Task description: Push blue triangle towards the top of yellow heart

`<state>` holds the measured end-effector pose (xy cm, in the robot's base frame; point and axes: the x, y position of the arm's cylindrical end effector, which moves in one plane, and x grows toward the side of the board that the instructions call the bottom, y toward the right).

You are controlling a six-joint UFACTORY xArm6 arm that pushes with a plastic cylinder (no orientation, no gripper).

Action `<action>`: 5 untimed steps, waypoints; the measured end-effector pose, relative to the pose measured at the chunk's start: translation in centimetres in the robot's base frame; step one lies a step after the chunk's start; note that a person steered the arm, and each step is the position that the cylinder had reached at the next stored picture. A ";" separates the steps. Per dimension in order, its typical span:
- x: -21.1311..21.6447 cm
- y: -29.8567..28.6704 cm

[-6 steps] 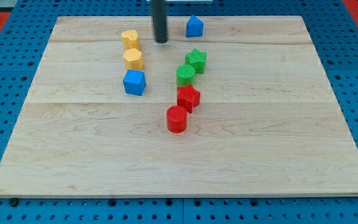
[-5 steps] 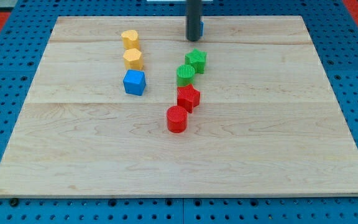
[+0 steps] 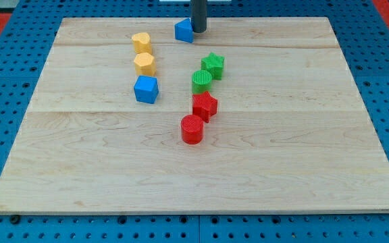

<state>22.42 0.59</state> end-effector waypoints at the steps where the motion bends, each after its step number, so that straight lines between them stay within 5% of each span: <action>1: 0.0 -1.4; 5: 0.1 -4.5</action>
